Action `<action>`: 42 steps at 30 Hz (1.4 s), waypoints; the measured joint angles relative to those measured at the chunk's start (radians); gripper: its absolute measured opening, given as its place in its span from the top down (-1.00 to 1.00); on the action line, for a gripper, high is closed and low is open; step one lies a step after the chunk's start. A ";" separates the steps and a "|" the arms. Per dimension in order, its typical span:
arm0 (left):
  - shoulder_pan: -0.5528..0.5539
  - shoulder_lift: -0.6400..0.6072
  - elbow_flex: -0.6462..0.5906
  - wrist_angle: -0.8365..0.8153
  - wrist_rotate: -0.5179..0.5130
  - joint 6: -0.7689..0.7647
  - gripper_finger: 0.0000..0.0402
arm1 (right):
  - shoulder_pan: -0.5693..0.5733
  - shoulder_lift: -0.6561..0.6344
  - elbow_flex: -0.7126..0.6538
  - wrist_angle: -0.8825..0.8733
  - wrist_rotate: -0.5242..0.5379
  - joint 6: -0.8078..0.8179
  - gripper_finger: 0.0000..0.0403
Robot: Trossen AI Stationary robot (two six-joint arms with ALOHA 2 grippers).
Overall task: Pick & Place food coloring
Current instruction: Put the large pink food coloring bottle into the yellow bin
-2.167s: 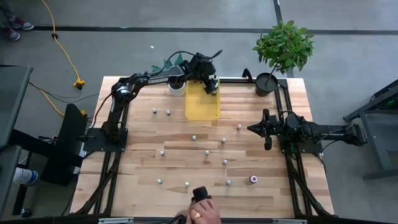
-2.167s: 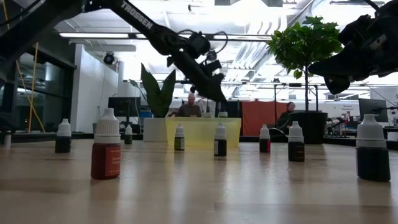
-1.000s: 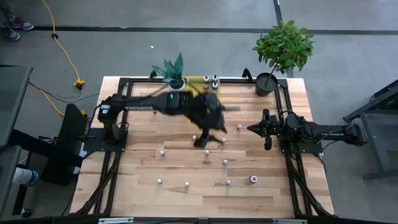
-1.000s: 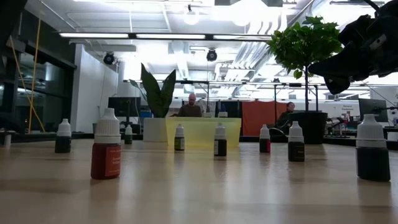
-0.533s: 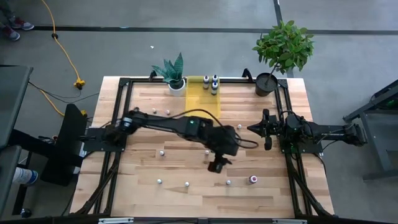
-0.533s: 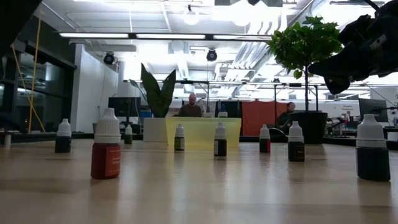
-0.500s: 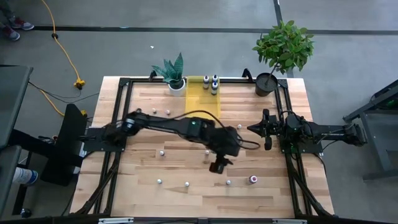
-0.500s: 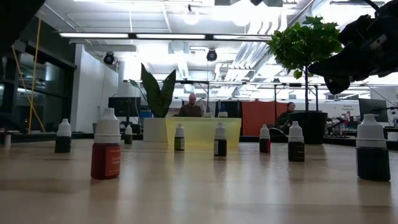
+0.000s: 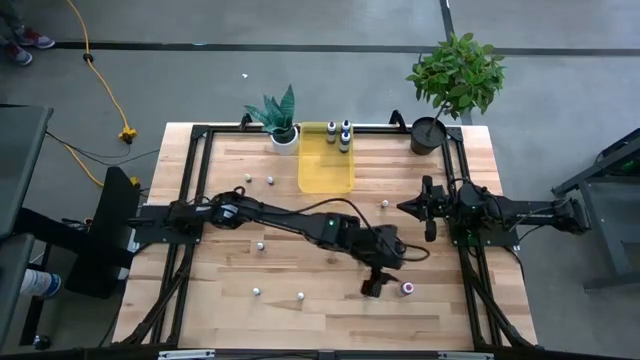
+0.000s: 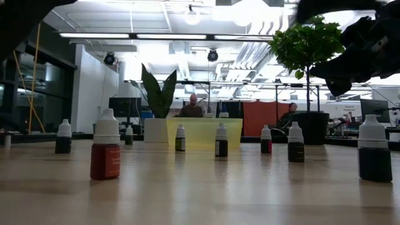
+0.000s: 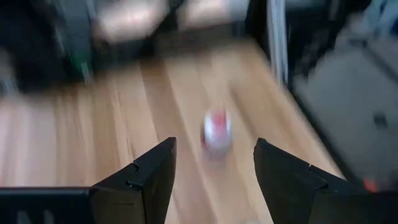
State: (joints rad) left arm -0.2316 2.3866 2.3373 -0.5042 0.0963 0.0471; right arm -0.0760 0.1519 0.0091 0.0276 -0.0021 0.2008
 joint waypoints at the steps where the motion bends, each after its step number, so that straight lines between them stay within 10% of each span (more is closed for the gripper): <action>1: -0.003 0.007 0.000 0.021 -0.003 0.000 -0.03 | 0.000 0.002 0.000 0.000 0.000 0.000 1.00; 20: -0.025 0.142 -0.003 0.290 -0.020 0.061 -0.03 | 0.000 0.005 0.000 0.000 0.000 0.000 1.00; 42: -0.038 0.174 -0.007 0.231 -0.025 0.047 -0.03 | 0.000 0.005 0.000 -0.001 -0.001 0.000 1.00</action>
State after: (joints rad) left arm -0.2695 2.5607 2.3299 -0.2733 0.0717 0.0940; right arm -0.0761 0.1570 0.0093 0.0269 -0.0029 0.2008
